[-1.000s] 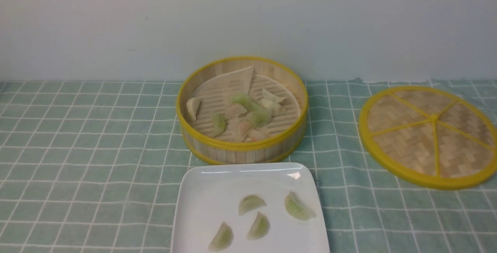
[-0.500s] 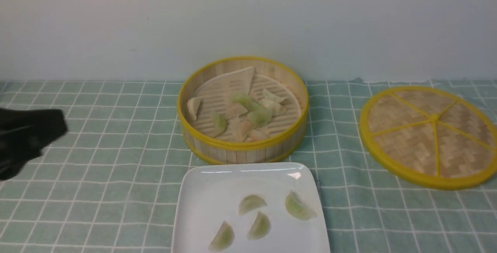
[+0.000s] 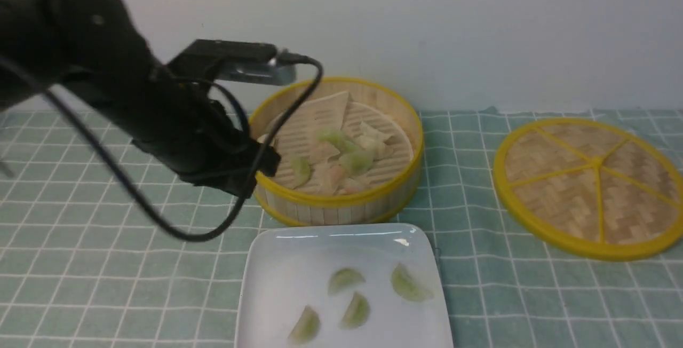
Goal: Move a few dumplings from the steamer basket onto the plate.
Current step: Use the left arm to grab a dumpling from the steamer
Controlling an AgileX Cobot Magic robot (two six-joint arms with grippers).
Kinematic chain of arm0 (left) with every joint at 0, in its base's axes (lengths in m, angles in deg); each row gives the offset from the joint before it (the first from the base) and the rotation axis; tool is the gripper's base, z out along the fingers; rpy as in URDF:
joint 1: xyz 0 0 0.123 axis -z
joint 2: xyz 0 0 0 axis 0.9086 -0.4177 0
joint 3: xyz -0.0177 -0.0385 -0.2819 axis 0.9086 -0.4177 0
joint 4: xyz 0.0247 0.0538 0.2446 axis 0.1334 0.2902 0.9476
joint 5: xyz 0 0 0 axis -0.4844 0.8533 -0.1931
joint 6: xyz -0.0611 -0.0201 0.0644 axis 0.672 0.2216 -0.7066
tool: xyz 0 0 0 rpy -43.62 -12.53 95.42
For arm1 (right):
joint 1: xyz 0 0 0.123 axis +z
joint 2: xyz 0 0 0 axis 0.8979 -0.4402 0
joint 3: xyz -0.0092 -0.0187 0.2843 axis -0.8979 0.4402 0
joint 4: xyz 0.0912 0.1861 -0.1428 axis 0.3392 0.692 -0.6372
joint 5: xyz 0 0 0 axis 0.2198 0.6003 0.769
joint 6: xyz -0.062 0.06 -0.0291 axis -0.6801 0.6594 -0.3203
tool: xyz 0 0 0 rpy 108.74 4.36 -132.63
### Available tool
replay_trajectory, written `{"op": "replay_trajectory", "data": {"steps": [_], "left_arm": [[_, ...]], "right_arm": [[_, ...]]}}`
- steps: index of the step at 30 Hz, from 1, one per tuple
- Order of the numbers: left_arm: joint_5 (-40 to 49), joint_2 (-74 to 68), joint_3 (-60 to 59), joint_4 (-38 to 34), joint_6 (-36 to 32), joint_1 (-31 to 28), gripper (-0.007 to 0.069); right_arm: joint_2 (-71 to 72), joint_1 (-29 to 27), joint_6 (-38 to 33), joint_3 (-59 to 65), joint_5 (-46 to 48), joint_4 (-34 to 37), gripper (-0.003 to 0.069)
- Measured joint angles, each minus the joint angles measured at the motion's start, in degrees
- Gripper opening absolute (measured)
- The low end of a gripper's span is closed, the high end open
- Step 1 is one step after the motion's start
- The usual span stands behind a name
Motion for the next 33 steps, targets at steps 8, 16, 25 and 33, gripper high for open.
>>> {"op": "replay_trajectory", "data": {"steps": [8, 16, 25, 33], "left_arm": [[2.56, -15.00, 15.50, 6.97, 4.12, 1.09, -0.0005], [-0.75, -29.23, 28.76, 8.37, 4.06, 1.20, 0.0220], [-4.29, -36.29, 31.36, 9.39, 8.28, 1.20, 0.0476], [-3.05, -37.58, 31.82, 10.89, 10.46, 1.20, 0.0191]], "right_arm": [[0.00, 0.00, 0.63, -0.02, 0.31, -1.01, -0.0015], [0.00, 0.00, 2.75, -0.02, -0.06, -1.12, -0.0015], [0.00, 0.00, 2.81, -0.02, -0.17, -1.27, -0.0015], [0.00, 0.00, 3.00, -0.02, -0.17, -1.27, -0.0015]]}}
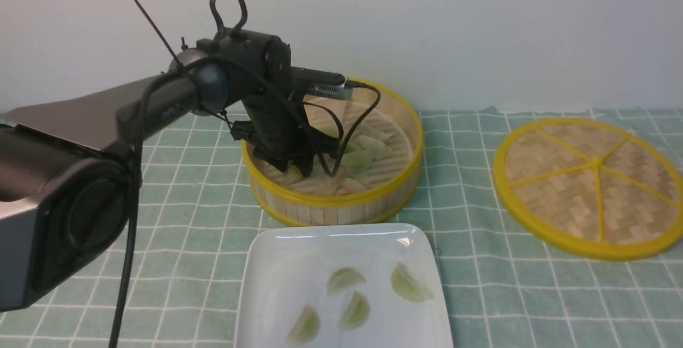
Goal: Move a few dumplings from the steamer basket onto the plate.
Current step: Use the left arm to grab a dumpling from the steamer, then use the left arm to put the dumpling into the plate
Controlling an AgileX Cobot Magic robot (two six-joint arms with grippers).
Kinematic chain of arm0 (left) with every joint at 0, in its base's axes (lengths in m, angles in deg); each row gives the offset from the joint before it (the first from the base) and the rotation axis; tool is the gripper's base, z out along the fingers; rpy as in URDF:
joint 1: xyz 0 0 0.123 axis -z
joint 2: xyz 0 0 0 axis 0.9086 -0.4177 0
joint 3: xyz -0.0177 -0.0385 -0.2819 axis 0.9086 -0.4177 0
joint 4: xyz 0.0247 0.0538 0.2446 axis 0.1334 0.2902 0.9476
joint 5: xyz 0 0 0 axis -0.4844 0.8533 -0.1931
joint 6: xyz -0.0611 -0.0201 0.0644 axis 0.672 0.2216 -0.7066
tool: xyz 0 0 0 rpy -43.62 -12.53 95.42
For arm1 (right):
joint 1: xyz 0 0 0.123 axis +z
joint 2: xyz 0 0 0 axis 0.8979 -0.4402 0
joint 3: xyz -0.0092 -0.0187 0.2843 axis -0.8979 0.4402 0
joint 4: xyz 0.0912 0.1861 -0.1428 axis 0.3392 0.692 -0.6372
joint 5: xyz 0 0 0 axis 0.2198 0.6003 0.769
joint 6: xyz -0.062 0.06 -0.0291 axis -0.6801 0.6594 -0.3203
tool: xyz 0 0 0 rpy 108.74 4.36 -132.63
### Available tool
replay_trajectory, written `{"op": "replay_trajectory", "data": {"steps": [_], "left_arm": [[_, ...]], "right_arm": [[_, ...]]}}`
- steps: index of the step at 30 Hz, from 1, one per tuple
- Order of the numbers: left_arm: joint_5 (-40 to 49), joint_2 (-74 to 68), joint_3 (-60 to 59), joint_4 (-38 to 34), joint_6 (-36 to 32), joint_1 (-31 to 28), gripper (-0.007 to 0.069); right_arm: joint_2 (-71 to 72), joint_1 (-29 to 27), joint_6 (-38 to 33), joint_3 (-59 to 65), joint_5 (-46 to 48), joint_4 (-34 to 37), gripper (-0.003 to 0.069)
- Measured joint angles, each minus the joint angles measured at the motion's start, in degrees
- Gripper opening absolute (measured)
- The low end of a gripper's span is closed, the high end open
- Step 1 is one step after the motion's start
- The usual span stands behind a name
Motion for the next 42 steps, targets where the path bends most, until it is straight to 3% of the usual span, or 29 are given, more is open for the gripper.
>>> {"op": "replay_trajectory", "data": {"steps": [9, 16, 23, 32, 38, 40, 42], "left_arm": [[14.77, 7.43, 4.22, -1.18, -4.44, 0.00, 0.0195], [16.38, 19.98, -4.12, -5.49, -8.99, 0.13, 0.0195], [14.52, 24.93, -25.16, -8.98, -9.11, 3.39, 0.0195], [2.57, 19.27, -30.42, -9.22, -14.98, 10.76, 0.0197], [-0.57, 16.57, -30.12, -9.26, -15.88, 11.62, 0.0423], [1.94, 16.94, -28.72, -7.85, -14.48, 11.62, 0.0467], [4.84, 18.04, -27.00, -5.34, -12.94, 11.62, 0.0449]], "right_arm": [[0.00, 0.00, 0.00, 0.00, 0.06, 0.00, -0.0015], [0.00, 0.00, 0.00, 0.00, 0.62, 0.00, -0.0015], [0.00, 0.00, -0.72, 0.00, 1.84, 0.00, -0.0015], [0.00, 0.00, -1.35, 0.00, 1.90, 0.28, -0.0015], [0.00, 0.00, -4.02, 0.00, 1.90, 0.49, -0.0015], [-0.20, 0.00, -5.99, -0.19, 1.90, 0.97, -0.0015], [-1.55, 0.00, -7.36, -1.01, 1.85, 2.00, -0.0015]]}}
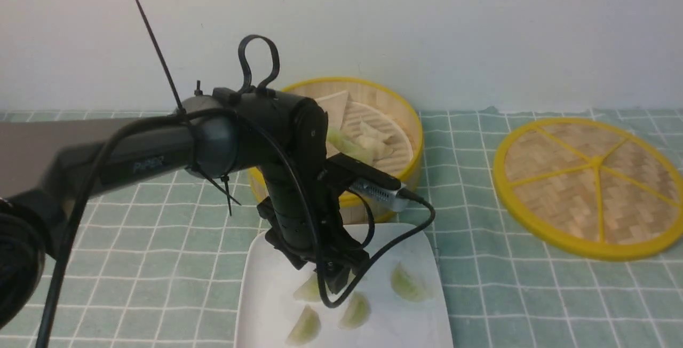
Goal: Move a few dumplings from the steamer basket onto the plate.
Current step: Use the left arm to put the dumpling into the plate
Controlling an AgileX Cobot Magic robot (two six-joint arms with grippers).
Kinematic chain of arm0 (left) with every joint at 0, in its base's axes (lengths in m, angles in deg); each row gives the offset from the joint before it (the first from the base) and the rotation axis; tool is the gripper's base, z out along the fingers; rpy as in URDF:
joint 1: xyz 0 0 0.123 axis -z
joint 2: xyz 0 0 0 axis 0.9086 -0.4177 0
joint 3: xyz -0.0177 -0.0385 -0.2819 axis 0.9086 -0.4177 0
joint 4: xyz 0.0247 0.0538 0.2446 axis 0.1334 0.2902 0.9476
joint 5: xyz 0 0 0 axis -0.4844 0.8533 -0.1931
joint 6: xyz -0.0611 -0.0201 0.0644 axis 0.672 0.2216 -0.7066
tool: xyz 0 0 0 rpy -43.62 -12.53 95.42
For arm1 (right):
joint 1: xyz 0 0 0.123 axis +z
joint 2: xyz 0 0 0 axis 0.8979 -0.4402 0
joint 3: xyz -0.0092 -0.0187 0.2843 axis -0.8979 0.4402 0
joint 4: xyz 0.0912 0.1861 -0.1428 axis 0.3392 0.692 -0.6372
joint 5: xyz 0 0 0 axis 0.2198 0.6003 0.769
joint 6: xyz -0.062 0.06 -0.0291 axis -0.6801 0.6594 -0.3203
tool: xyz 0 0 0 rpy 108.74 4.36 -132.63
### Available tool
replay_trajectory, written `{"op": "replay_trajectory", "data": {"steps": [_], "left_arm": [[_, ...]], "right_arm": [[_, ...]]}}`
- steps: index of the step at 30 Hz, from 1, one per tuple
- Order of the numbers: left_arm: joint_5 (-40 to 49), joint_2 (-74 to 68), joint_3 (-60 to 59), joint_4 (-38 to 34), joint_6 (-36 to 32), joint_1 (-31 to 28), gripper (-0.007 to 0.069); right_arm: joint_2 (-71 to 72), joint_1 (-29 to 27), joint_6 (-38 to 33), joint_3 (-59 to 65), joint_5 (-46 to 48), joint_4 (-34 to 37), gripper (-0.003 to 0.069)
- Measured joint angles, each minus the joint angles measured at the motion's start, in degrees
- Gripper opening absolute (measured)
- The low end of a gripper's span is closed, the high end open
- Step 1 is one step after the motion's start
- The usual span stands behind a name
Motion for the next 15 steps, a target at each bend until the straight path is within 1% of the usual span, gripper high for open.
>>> {"op": "replay_trajectory", "data": {"steps": [1, 4, 6, 7, 8, 9, 11, 14, 15], "left_arm": [[1.09, 0.87, 0.41, 0.93, 0.50, 0.00, 0.0429], [3.19, 5.75, 1.07, 5.10, 3.32, 0.00, 0.0235], [4.69, 10.85, 1.18, 6.85, 4.83, -0.07, 0.0087], [5.25, 12.86, 1.20, 7.33, 5.28, -0.20, 0.0047], [5.41, 13.36, 1.20, 7.33, 5.28, -0.23, 0.0047], [6.54, 17.44, 1.20, 7.27, 5.81, -0.38, 0.0013], [7.22, 22.25, 0.57, 6.85, 6.06, -0.45, 0.0000], [7.11, 30.34, -2.77, 6.85, 6.65, -0.45, -0.0006], [7.00, 34.09, -5.07, 6.85, 7.22, -0.45, -0.0006]], "right_arm": [[-0.70, 0.00, -0.85, -0.59, 0.17, 0.31, -0.0015], [-5.58, 0.00, -5.02, -3.35, 0.28, 2.41, -0.0015], [-10.26, 0.00, -8.15, -6.36, 0.28, 4.18, -0.0015], [-12.36, 0.00, -9.09, -7.13, 0.28, 4.70, -0.0015], [-12.36, 0.00, -9.32, -7.65, 0.28, 4.81, -0.0015], [-15.72, 0.33, -10.80, -9.61, 0.12, 5.15, -0.0015], [-19.24, 1.90, -11.93, -11.68, -0.11, 4.73, -0.0013], [-24.40, 5.78, -12.64, -14.74, -0.25, 3.01, -0.0013], [-26.60, 8.35, -12.76, -16.03, -0.56, 1.86, -0.0013]]}}
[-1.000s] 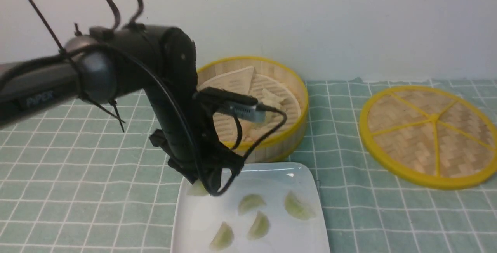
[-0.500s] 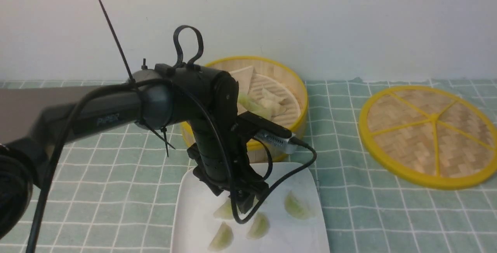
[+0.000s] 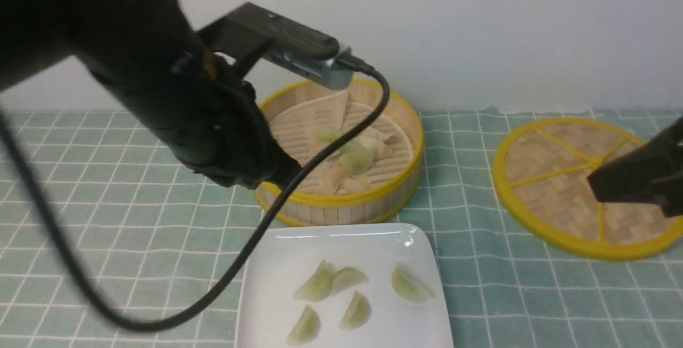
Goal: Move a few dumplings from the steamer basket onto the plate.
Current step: Use the right arm to grab a dumpling from inside the steamer
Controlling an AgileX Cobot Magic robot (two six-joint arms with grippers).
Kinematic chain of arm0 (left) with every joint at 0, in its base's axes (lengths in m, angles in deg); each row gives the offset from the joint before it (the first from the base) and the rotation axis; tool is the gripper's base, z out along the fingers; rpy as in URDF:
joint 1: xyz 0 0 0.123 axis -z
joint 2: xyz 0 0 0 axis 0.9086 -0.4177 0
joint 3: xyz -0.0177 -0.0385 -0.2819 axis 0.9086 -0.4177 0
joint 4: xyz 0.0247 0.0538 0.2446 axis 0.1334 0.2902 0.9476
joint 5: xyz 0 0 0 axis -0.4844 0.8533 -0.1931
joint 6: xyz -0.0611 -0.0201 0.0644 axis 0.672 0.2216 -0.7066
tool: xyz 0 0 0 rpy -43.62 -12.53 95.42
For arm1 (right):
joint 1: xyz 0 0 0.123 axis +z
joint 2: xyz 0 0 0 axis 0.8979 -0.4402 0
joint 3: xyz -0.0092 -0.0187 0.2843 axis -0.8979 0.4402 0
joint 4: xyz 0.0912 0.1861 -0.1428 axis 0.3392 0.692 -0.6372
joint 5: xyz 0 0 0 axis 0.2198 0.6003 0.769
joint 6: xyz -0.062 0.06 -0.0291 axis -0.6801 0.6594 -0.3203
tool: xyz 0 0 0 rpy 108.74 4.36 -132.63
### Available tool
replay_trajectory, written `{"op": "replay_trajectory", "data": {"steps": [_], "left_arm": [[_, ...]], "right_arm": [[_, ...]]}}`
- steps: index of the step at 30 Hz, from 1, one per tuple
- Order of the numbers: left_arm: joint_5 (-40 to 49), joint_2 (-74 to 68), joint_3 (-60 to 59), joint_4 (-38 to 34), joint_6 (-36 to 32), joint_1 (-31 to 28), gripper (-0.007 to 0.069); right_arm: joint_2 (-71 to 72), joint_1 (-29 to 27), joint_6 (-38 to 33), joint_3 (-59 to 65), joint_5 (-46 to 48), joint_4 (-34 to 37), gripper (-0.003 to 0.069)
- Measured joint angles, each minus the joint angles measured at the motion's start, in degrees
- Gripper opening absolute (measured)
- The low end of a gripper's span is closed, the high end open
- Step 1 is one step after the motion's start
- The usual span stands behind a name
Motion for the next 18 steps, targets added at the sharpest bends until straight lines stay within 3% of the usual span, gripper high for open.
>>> {"op": "replay_trajectory", "data": {"steps": [6, 11, 18], "left_arm": [[-3.87, 18.18, -15.40, -1.61, 5.10, 0.00, -0.0006], [-6.59, 31.12, -25.93, -5.19, 6.06, 0.00, -0.0006], [-7.31, 45.90, -35.83, -8.86, 7.55, 0.00, -0.0006]], "right_arm": [[-12.21, 9.84, -0.12, -7.12, -7.63, -6.74, -0.0008], [-22.23, 14.59, -0.12, -13.48, -12.71, -7.45, 0.0026], [-38.61, 18.83, -0.31, -25.53, -16.95, -11.44, 0.0196]]}}
